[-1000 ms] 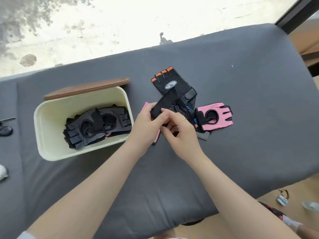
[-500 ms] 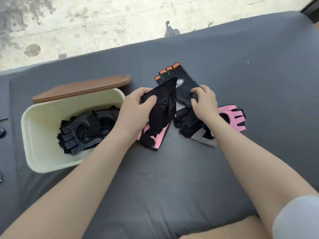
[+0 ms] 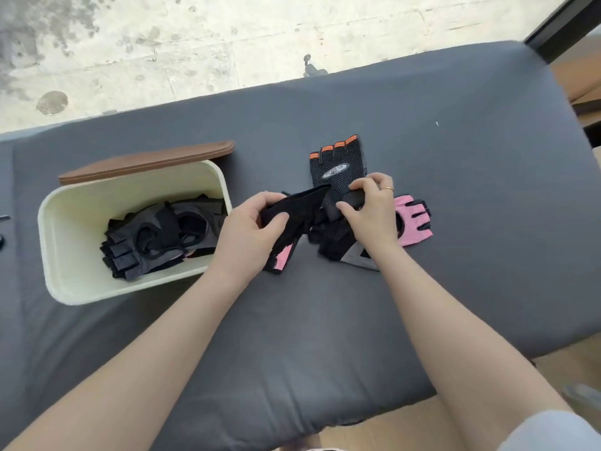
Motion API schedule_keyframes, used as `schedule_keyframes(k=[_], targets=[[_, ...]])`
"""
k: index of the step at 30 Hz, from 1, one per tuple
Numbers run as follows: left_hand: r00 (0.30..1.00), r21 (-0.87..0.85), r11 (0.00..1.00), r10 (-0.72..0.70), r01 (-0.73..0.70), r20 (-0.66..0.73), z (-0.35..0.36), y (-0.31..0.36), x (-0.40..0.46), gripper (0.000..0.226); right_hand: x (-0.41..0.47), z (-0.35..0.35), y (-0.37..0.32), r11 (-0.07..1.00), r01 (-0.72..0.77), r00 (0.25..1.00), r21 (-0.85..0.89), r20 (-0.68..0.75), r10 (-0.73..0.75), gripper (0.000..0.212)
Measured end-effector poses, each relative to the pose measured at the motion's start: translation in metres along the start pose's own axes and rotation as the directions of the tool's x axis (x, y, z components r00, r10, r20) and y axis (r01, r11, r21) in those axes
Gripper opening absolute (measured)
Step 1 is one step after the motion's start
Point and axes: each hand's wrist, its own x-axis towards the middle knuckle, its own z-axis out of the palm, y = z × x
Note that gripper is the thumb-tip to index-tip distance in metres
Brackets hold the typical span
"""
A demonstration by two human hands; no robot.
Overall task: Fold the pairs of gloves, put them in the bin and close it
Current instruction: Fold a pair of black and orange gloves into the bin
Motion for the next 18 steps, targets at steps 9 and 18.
schedule_keyframes(k=[9,18], targets=[[0.936,0.379,0.859,0.346,-0.345,0.07,-0.026,-0.06,-0.104,0.026,-0.135,-0.003,0.0,0.792,-0.469,0.883,0.391,0.208,0.42,0.029],[0.827,0.72,0.624,0.548,-0.303,-0.126,-0.119,-0.139,-0.175,0.034,-0.245,0.075,-0.028,0.74,-0.641,0.709,0.202,0.524,0.471,0.056]])
